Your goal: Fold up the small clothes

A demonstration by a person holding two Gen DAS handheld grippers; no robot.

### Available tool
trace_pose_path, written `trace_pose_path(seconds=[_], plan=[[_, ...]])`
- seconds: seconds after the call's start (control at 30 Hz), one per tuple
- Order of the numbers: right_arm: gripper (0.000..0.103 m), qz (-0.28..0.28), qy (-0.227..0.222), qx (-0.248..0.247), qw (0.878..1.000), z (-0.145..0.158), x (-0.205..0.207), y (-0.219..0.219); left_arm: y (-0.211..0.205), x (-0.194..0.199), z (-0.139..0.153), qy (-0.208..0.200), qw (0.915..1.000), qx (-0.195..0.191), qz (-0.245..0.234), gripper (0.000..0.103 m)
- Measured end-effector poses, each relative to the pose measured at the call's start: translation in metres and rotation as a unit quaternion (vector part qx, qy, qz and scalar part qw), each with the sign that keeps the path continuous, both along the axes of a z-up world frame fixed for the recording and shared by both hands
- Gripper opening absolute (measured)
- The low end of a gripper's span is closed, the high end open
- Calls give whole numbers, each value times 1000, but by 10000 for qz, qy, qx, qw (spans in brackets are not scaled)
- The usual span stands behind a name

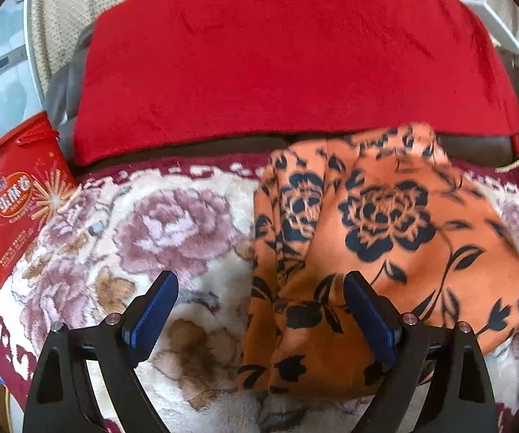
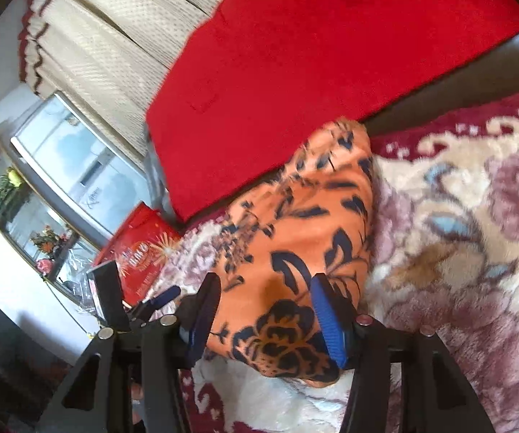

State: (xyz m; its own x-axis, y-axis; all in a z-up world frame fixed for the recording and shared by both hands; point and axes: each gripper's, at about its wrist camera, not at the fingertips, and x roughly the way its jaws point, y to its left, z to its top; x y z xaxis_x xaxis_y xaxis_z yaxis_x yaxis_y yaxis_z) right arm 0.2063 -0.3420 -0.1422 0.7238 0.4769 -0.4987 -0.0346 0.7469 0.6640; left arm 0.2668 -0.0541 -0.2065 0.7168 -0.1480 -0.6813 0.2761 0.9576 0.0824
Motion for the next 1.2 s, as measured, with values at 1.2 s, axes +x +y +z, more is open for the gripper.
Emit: trace_pose_path(seconds=[1.2], plan=[[57,-202,-243,-145,9994,14,-9,-5,-3,-3,20,-315,9993,-191,57,94]])
